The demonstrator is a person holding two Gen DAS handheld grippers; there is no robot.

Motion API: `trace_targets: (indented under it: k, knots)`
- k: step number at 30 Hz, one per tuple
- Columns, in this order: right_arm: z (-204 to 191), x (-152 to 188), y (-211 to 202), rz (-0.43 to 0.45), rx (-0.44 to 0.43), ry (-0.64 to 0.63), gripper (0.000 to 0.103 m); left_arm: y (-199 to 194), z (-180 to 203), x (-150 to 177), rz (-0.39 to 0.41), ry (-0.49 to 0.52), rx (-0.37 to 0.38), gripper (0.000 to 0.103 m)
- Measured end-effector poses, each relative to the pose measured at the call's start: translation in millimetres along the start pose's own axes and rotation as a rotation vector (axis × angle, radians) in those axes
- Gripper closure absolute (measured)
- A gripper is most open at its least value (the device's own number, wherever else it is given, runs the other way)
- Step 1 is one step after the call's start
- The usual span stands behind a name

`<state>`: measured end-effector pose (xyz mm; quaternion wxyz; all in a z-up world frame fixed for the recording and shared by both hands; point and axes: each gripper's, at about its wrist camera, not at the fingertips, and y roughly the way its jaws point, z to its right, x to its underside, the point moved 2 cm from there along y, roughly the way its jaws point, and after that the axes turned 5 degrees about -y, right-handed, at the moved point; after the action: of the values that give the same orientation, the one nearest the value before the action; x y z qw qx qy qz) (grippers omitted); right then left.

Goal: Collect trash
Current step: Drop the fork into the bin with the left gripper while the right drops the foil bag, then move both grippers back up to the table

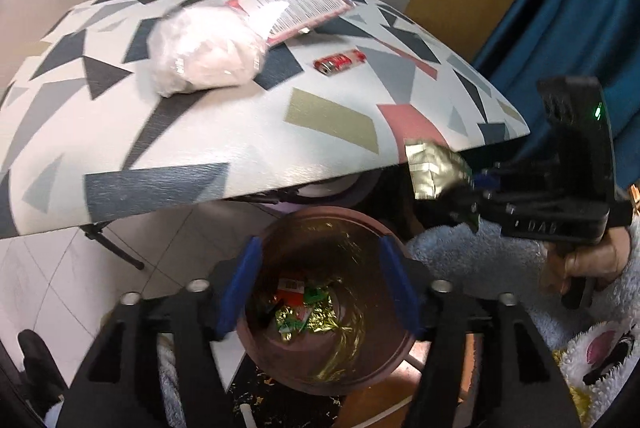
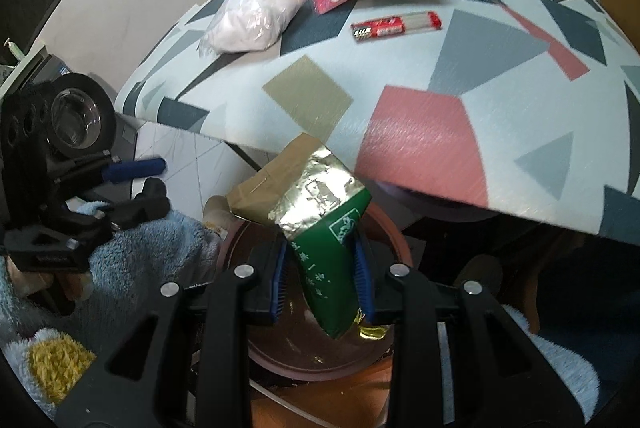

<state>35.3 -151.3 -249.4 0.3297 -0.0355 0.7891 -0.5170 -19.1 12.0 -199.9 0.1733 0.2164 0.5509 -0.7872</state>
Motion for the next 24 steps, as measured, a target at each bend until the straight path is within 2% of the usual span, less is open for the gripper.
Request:
trace_targets:
  k: [1, 6, 13, 14, 16, 17, 18, 20, 24]
  knots:
    - [-1.2, 1.8, 3.1, -0.010, -0.006, 0.003, 0.072, -3.7, -1.7, 0.4, 0.012, -0.006, -0.009, 0.026]
    - [-6.0, 8.0, 13.9, -0.042, -0.023, 0.012, 0.069, -15.6, -10.3, 3.5, 0.036, -0.016, -0.051, 0.012]
    - [-12.4, 12.8, 24.7, -0.075, -0.032, 0.004, 0.063, -25.6, -28.8, 6.9, 0.058, -0.085, -0.076, 0.006]
    - [-12.8, 13.1, 25.6, -0.077, -0.036, 0.004, 0.059, -26.5, -30.7, 7.2, 0.060, -0.094, -0.079, 0.006]
    - [-14.2, 13.4, 26.4, -0.074, -0.042, 0.003, 0.044, -27.5, -34.7, 7.0, 0.060, -0.112, -0.093, 0.006]
    - [-14.9, 13.1, 26.4, -0.070, -0.041, 0.002, 0.028, -27.6, -36.9, 6.7, 0.061, -0.119, -0.102, 0.006]
    - [-16.1, 12.5, 24.9, -0.058, -0.037, -0.005, 0.019, -27.4, -38.4, 6.5, 0.061, -0.123, -0.107, 0.006]
    - [-16.6, 11.7, 23.4, -0.047, -0.021, -0.015, 0.010, -27.7, -40.9, 5.6, 0.065, -0.131, -0.120, 0.006]
    - [-13.4, 5.0, 15.6, -0.019, 0.049, -0.044, 0.006, -29.1, -42.7, 4.0, 0.081, -0.131, -0.133, 0.006]
